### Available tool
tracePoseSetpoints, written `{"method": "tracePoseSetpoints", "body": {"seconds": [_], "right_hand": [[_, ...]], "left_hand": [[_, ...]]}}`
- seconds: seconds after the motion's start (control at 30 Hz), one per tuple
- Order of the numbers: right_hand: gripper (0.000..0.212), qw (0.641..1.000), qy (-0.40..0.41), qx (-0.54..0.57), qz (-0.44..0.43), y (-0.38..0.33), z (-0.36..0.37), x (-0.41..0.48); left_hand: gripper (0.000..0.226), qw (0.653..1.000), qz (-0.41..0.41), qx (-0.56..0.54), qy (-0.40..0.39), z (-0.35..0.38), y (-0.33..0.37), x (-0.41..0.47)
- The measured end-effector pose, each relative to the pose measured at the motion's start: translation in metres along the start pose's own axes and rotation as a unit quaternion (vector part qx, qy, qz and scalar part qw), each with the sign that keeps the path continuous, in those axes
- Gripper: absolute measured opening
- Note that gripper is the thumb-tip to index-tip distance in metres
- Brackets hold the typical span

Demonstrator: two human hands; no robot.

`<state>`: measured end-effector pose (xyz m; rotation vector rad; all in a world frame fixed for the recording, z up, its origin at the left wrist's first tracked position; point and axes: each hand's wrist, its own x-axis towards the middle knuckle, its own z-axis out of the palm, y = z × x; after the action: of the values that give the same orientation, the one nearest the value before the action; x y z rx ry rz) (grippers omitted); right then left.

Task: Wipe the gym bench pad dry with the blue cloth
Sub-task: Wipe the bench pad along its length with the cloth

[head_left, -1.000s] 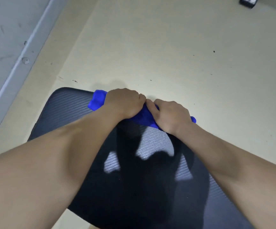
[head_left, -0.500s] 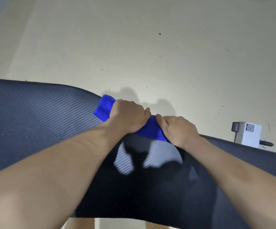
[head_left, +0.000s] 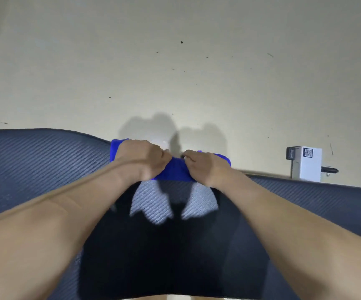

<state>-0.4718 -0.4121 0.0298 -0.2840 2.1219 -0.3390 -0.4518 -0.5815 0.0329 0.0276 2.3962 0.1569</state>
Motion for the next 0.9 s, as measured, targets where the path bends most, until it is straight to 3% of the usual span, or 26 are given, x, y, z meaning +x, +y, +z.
{"method": "tracePoseSetpoints", "body": {"seconds": [0.17, 0.27, 0.4, 0.57, 0.67, 0.7, 0.9], "right_hand": [[0.062, 0.990, -0.136, 0.024, -0.005, 0.005, -0.012, 0.004], [0.049, 0.989, -0.141, 0.036, 0.010, 0.015, -0.019, -0.002], [0.070, 0.987, -0.151, 0.045, 0.014, 0.049, -0.032, -0.014], [0.060, 0.989, -0.141, 0.013, 0.032, 0.115, -0.046, -0.026], [0.024, 0.990, -0.118, 0.046, 0.061, 0.164, -0.055, -0.034], [0.021, 0.990, -0.115, 0.052, 0.057, 0.176, -0.059, -0.037], [0.028, 0.998, -0.040, 0.039, 0.042, 0.274, -0.078, -0.067]], "left_hand": [[0.041, 0.994, 0.000, 0.009, -0.110, -0.013, 0.014, 0.013], [0.042, 0.990, 0.013, 0.007, -0.139, -0.015, 0.031, 0.013], [0.043, 0.993, 0.023, -0.011, -0.117, -0.015, 0.060, 0.007], [0.049, 0.993, 0.013, -0.042, -0.110, -0.007, 0.119, 0.008], [0.048, 0.993, 0.014, -0.046, -0.104, -0.004, 0.168, 0.014], [0.048, 0.993, 0.014, -0.049, -0.105, -0.003, 0.178, 0.016], [0.052, 0.992, 0.039, -0.045, -0.107, 0.008, 0.281, 0.039]]}}
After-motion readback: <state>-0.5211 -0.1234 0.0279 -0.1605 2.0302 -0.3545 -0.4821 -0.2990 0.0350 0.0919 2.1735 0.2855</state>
